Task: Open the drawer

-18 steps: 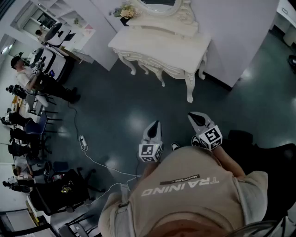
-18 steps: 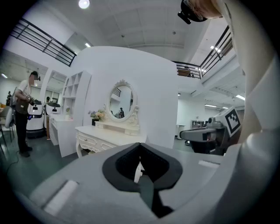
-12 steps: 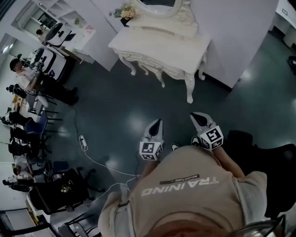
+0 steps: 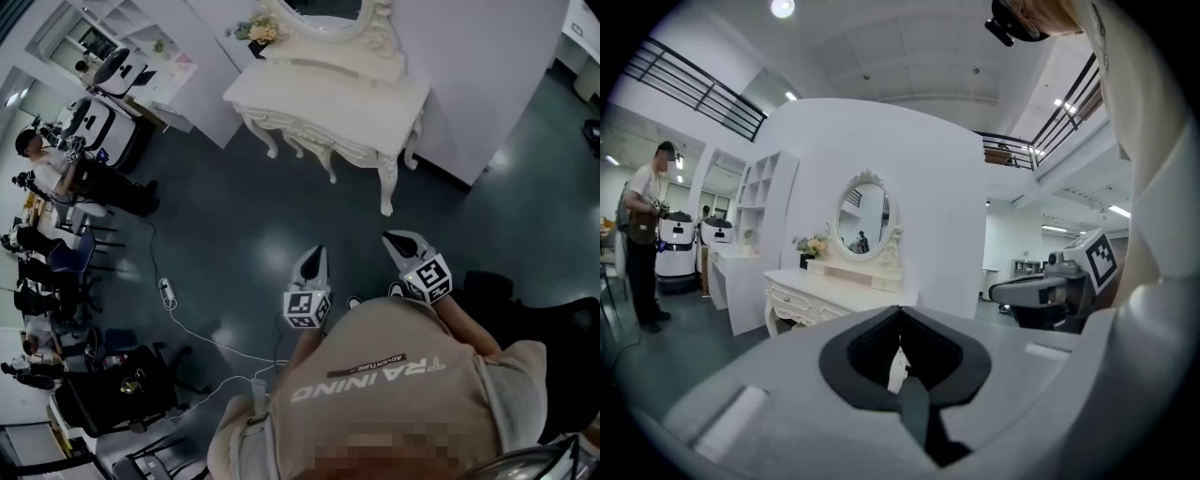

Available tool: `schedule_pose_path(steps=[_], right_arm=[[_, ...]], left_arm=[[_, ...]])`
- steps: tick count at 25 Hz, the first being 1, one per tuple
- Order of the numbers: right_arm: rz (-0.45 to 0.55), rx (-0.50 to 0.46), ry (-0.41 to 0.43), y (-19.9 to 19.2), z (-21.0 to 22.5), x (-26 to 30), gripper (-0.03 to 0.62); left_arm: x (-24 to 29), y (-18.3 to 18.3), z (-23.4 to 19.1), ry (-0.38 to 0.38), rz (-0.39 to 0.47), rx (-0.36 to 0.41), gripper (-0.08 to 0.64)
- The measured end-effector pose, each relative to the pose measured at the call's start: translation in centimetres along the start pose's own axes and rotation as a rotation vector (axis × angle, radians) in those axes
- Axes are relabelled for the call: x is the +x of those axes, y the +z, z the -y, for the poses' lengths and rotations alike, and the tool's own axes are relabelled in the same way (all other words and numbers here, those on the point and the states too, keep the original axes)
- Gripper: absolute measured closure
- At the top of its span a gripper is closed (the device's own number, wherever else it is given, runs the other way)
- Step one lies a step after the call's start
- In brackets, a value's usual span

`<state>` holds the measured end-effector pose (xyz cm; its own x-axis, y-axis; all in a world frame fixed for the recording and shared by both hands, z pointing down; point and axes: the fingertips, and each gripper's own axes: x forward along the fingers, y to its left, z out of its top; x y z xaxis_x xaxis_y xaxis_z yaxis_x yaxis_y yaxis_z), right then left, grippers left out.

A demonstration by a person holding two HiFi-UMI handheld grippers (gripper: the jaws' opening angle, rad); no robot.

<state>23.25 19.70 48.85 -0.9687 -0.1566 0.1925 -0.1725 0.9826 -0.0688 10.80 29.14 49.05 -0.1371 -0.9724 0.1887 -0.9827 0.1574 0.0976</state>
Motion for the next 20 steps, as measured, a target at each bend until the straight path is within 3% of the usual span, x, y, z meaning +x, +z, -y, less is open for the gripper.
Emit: schedule_pose_path(steps=[5,13,17,20], right_arm=[[-0.001,-0.007,0.006,0.5,-0.6,3.1,0.589],[-0.023,-0.016,-0.033,-0.5,-0.9,6.2,0.589],[-0.013,0.047,-0.104,-1.2,1.1,6.8,0.590],[-0.043,0.087,-0.131,-2.1,2.6,6.9,0.590]], left_arm=[[1.2,-0.1,-1.8,0.004,0.012,-0.059,0.555],[3.1,0.0,-5.3,-0.043,0.029,-0.048,0.555],[4.5,-2.0,-7.5,-0.059,-0.011,-0.065,0.555],[6.0,-1.2,-7.3,-0.089,-0.014,-0.063,0.555]])
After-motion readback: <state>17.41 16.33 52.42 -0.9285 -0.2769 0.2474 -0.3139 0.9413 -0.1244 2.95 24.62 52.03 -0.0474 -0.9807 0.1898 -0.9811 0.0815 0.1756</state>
